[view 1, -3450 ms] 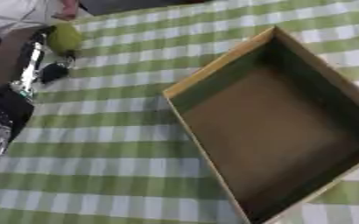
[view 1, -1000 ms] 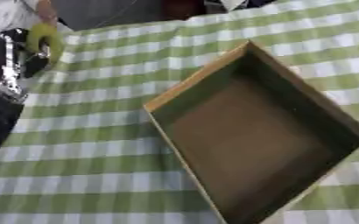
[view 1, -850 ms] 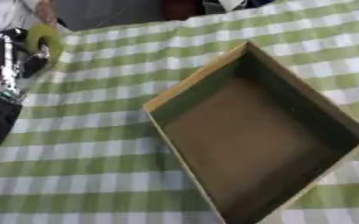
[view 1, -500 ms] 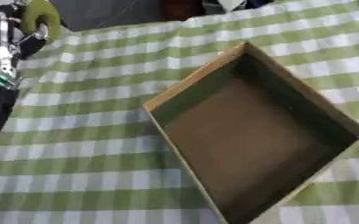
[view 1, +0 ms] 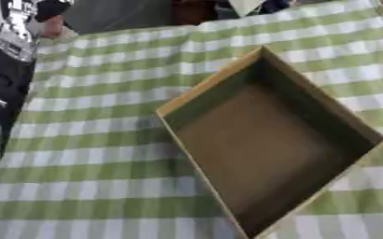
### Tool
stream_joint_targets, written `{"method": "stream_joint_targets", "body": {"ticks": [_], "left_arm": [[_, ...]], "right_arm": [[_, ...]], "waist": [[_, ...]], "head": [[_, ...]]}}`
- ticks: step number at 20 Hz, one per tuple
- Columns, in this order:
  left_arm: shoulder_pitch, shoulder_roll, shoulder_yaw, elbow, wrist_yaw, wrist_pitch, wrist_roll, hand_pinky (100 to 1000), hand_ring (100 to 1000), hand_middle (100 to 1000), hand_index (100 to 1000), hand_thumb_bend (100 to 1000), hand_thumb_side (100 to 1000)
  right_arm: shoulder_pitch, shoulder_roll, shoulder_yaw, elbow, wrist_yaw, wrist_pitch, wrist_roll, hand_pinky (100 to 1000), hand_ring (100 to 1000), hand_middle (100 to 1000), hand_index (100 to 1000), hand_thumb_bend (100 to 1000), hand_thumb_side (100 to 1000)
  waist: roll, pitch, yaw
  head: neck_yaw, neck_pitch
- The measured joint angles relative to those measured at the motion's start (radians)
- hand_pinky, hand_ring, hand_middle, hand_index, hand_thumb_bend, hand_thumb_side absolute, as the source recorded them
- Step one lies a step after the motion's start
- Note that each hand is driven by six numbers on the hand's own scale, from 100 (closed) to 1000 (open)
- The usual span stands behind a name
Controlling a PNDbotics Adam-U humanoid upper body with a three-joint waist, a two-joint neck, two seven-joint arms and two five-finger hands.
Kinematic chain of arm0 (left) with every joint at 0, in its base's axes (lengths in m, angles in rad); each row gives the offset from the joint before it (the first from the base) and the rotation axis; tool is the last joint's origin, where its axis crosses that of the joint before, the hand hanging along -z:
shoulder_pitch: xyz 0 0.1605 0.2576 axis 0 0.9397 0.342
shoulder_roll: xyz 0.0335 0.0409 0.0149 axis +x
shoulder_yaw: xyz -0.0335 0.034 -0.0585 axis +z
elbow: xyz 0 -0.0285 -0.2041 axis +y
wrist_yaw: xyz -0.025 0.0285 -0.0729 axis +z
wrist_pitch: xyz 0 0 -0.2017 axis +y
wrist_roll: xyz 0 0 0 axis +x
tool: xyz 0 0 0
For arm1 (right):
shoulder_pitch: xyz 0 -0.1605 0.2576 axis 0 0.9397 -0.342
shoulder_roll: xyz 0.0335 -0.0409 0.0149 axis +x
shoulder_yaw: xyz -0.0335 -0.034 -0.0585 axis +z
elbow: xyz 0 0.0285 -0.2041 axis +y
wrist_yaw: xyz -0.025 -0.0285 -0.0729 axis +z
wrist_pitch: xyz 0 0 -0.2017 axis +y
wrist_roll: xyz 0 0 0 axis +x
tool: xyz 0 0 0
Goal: Pick up objects on the table and place them in the box.
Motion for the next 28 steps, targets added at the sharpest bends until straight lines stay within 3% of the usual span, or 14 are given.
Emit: {"method": "stream_joint_targets", "body": {"ticks": [1,2,7,11,14,20,28], "left_arm": [[-0.005,-0.027,0.004,-0.041,-0.01,-0.001,-0.015,450,549,373,401,589,100],[-0.008,-0.054,0.008,-0.079,-0.021,0.005,-0.031,449,549,375,401,405,100],[-0.007,-0.201,0.042,-0.269,-0.076,0.11,-0.122,447,551,375,400,374,100],[0.004,-0.303,0.071,-0.406,-0.135,0.22,-0.188,443,547,374,400,410,100],[0.015,-0.366,0.077,-0.483,-0.191,0.267,-0.221,440,541,375,402,459,100],[0.045,-0.458,0.075,-0.547,-0.299,0.292,-0.244,447,550,378,404,422,100],[0.092,-0.526,0.063,-0.571,-0.325,0.292,-0.288,461,564,383,406,373,100]], "right_arm": [[0.0,0.004,0.0,-0.004,0.0,0.003,-0.002,822,777,531,705,100,572],[-0.001,0.008,0.001,-0.008,0.0,0.007,-0.004,822,776,530,705,100,543],[-0.009,0.028,0.008,-0.033,0.0,0.03,-0.023,819,773,532,704,100,532],[-0.009,0.043,0.007,-0.05,0.004,0.057,-0.057,822,779,536,707,100,549],[-0.009,0.054,0.005,-0.059,0.016,0.085,-0.099,827,794,549,719,100,563],[-0.018,0.074,0.006,-0.086,0.039,0.146,-0.207,838,839,603,751,100,583],[-0.022,0.087,0.01,-0.123,0.053,0.192,-0.274,843,853,621,761,100,596]], "waist": [[-0.003,-0.005,0.002],[-0.008,-0.011,0.003],[-0.031,-0.04,0.009],[-0.052,-0.062,0.014],[-0.061,-0.071,0.017],[-0.071,-0.084,0.006],[-0.073,-0.091,0.018]], "head": [[-0.006,0.004],[-0.01,0.009],[-0.012,0.048],[-0.002,0.081],[0.014,0.096],[0.032,0.127],[0.003,0.144]]}}
